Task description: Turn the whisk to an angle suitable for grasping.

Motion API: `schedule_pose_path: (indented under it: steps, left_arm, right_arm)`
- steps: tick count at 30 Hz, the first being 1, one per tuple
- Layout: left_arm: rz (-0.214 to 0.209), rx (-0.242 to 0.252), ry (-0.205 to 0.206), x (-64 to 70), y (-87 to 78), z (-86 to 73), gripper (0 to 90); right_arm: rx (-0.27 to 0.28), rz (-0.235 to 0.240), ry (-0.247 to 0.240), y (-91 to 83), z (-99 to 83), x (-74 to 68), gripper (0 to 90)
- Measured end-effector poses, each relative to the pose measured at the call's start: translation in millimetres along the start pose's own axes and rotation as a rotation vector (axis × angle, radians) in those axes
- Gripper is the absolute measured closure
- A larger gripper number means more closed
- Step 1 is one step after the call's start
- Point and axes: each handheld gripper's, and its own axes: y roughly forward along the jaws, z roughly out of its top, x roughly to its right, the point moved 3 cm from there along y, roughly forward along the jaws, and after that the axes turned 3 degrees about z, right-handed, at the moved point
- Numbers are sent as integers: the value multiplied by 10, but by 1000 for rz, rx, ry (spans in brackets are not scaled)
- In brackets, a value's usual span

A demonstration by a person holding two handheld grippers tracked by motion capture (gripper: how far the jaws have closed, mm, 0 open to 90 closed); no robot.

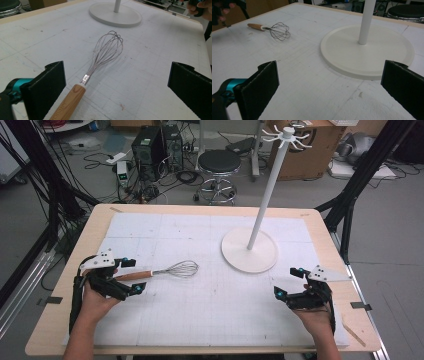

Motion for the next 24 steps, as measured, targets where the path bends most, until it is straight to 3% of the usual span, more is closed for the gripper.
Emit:
schedule_pose_path:
  steps: [7,16,22,24]
  left_arm:
    - [4,-2,1,-13,-18,3,22]
    - [36,-39,-9,-93,-5,-4,22]
    - [59,-117,6,-166,99,10,22]
    - [63,-150,-20,-227,162,-35,22]
  right_arm:
    - [-2,2,-5,-1,-3,-3,2]
    - [-7,6,-3,1,-5,-8,3]
    - [-14,2,-5,4,-15,1,3]
    - [-16,5,-6,7,-21,5,3]
